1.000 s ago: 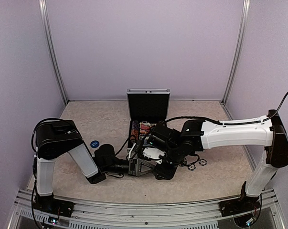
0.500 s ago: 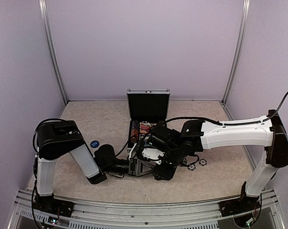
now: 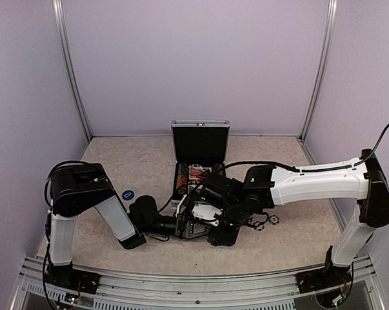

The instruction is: Pack up texas hold em set

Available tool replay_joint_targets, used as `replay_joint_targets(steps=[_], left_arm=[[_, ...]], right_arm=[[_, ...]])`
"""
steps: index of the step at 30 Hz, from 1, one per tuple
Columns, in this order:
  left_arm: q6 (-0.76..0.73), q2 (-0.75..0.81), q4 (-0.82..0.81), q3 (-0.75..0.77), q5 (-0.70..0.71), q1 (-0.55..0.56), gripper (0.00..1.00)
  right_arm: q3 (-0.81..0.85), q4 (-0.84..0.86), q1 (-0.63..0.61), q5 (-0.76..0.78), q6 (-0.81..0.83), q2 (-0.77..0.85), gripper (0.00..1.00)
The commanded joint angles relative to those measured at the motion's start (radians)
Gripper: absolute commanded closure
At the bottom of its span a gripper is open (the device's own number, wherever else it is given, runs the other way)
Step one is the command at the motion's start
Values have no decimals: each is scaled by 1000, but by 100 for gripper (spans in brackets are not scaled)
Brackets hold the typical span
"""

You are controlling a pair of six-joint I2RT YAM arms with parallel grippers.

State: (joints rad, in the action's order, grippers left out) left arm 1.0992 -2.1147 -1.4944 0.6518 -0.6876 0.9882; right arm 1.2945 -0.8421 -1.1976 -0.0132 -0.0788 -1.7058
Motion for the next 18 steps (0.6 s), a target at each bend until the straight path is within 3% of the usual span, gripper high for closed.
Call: replay_joint_targets(steps=[1, 4, 8, 18], left_arm=[[-29, 1, 9, 3, -4, 10, 100], [-15, -3, -5, 6, -8, 10, 100], [3, -10, -11, 11, -9, 10, 90], [-7, 16, 99, 17, 11, 11, 85]], right_arm=[[-3, 43, -10, 26, -9, -1, 100], [-9, 54, -9, 51, -15, 4, 100], [-26, 83, -10, 59, -22, 8, 100], [-54, 145, -9, 155, -44, 22, 100]])
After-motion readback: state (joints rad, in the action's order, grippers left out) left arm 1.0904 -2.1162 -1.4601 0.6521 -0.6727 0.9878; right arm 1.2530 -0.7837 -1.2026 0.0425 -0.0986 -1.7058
